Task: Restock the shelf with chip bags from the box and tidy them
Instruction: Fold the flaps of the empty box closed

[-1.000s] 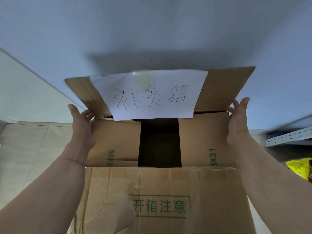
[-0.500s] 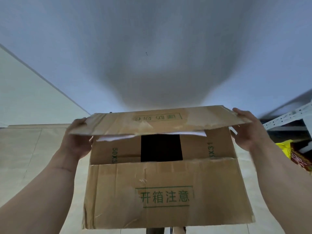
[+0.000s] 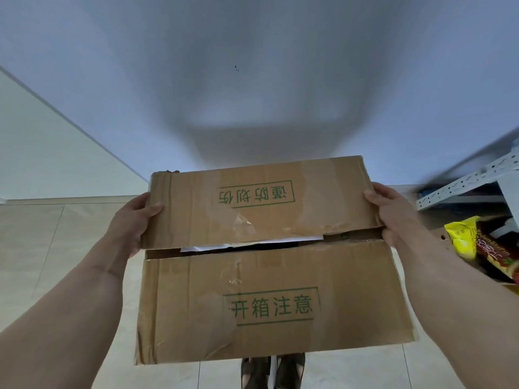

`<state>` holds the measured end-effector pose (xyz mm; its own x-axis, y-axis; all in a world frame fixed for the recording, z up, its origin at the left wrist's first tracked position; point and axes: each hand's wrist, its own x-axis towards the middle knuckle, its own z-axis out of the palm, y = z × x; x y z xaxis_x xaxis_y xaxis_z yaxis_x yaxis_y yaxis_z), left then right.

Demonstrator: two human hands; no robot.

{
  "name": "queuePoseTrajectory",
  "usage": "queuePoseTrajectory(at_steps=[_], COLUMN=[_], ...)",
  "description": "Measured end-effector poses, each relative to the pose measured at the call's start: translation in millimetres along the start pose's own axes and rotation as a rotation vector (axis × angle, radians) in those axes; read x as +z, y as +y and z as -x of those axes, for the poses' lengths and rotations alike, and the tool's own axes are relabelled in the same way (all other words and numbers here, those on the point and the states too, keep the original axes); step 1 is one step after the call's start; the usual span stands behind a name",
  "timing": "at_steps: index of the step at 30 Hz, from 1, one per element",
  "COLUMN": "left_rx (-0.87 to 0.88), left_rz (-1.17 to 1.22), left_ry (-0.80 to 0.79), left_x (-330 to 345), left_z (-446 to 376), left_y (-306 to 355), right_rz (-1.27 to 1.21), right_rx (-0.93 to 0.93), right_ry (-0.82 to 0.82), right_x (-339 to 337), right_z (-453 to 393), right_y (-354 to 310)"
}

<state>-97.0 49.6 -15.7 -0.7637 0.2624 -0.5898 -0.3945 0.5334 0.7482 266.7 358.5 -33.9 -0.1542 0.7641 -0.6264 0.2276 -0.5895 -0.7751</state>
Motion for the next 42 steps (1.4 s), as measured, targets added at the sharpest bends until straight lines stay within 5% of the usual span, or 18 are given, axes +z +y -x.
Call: queuePoseTrajectory(at_steps=[5, 13, 28, 33, 39, 42], left_rx=[0.181, 0.084, 0.115, 0.153, 0.348, 0.361], left_rz=[-0.450, -0.735, -0.723, -0.811, -1.014, -0.997], left_ry=[0.131, 0.303, 0.428, 0.424, 0.110, 0.165], left_x=[21.3, 31.1, 43.2, 62.0, 106.0, 109.2], left_z=[7.3, 42.7, 58.8, 99.4, 166.0, 187.7], left_y=[-12.6, -61.4, -86.4, -99.7, -140.0, -168.6], right_rz=[0.492, 0.936, 1.032, 1.245, 1.398, 1.421], right_rx=[-0.190, -0.129, -0.192, -0.428, -0.676, -0.736], right_ry=[0.193, 0.342, 0.499, 0.299, -0.098, -0.199], right_x=[19.1, 8.9, 29.4, 56.2, 133.8, 161.8], right_z=[1.9, 27.9, 35.6, 42.9, 43.2, 38.7], right_y=[16.0, 40.5, 67.2, 40.1, 32.3, 25.1])
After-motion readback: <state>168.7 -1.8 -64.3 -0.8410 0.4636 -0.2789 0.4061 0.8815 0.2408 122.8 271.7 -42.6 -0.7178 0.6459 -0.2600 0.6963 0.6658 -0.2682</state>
